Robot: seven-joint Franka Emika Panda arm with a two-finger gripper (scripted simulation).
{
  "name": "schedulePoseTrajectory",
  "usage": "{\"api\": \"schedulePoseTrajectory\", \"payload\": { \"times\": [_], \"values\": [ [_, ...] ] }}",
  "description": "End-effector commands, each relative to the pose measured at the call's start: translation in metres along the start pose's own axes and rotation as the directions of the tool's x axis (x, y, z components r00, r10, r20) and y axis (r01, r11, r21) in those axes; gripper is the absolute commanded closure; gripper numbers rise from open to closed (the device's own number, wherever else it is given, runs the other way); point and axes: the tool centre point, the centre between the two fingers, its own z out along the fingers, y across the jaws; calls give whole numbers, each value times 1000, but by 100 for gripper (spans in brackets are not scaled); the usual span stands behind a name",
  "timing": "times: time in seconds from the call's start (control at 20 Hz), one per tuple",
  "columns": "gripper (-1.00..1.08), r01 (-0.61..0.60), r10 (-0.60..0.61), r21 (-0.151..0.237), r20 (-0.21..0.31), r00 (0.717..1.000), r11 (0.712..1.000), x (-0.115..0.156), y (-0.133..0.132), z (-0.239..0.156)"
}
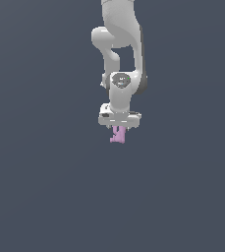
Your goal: Pick up the object and move it to a goal position.
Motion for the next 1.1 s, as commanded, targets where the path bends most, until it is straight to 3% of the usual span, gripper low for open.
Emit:
{"api": "schedulePoseTrajectory", "payload": {
  "times": [0.0,1.05],
  "values": [
    [-92,-2,2,-1,0,1000,1000,-3,0,2],
    [-92,-1,1,-1,0,1000,1000,-4,-1,52]
  ]
}}
